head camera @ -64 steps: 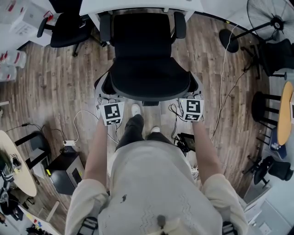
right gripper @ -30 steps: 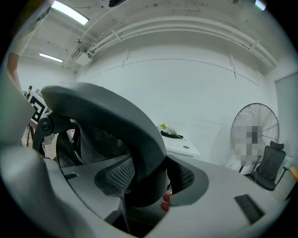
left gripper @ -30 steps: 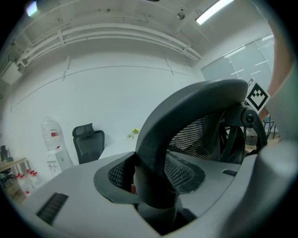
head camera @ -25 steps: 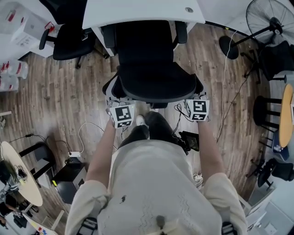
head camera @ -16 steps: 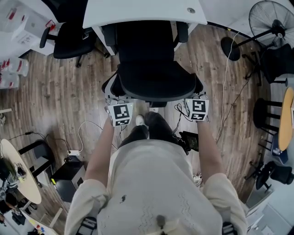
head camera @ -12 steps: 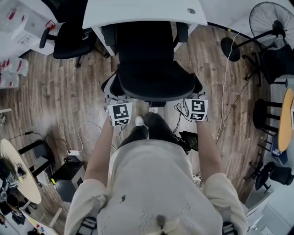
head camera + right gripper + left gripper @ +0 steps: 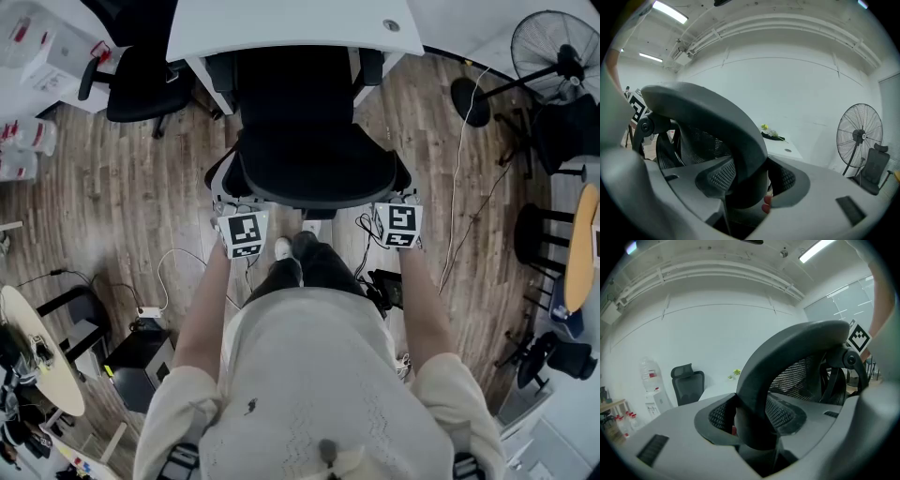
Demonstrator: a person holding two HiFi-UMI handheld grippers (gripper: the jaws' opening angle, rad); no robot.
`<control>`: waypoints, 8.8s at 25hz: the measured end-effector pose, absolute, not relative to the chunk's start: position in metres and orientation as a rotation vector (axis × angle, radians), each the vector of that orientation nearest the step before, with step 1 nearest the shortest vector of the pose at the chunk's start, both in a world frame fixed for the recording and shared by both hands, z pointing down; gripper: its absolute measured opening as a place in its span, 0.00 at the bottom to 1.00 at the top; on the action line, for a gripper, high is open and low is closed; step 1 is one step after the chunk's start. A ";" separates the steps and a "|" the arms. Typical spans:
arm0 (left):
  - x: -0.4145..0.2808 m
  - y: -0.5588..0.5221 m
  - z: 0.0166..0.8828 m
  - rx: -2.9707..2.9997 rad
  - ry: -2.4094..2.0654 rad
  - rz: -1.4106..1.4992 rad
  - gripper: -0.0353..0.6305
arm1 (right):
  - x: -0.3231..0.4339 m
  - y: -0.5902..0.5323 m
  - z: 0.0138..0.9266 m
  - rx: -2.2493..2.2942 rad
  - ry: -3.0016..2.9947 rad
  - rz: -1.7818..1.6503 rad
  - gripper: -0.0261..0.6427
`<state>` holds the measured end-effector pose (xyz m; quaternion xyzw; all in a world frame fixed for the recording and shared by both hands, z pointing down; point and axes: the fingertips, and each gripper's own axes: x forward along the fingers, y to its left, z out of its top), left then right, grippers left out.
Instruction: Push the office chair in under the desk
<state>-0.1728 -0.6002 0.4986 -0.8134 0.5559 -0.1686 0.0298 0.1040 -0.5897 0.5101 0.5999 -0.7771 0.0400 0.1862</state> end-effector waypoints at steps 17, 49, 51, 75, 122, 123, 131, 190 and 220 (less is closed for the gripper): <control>-0.171 -0.640 0.501 -2.498 1.721 -0.518 0.37 | 0.106 -0.630 0.513 1.686 -2.191 0.103 0.37; -0.150 -0.690 0.505 -2.480 1.744 -0.520 0.37 | 0.127 -0.685 0.519 1.664 -2.214 0.088 0.37; -0.147 -0.694 0.506 -2.483 1.746 -0.523 0.37 | 0.130 -0.689 0.518 1.672 -2.211 0.088 0.37; -0.151 -0.726 0.504 -2.483 1.736 -0.525 0.37 | 0.125 -0.718 0.514 1.691 -2.199 0.060 0.37; -0.163 -0.706 0.507 -2.479 1.733 -0.562 0.38 | 0.119 -0.696 0.518 1.570 -2.243 0.098 0.39; -0.165 -0.702 0.507 -2.482 1.744 -0.558 0.38 | 0.120 -0.691 0.518 1.565 -2.248 0.111 0.39; -0.164 -0.671 0.498 -2.569 1.885 -0.419 0.32 | 0.121 -0.660 0.516 1.638 -2.280 0.327 0.36; -0.112 -0.578 0.264 -2.455 1.824 0.114 0.09 | 0.079 -0.571 0.274 1.698 -2.676 -0.035 0.05; -0.123 -0.559 0.264 -2.450 1.823 0.070 0.09 | 0.070 -0.558 0.265 1.689 -2.653 -0.042 0.05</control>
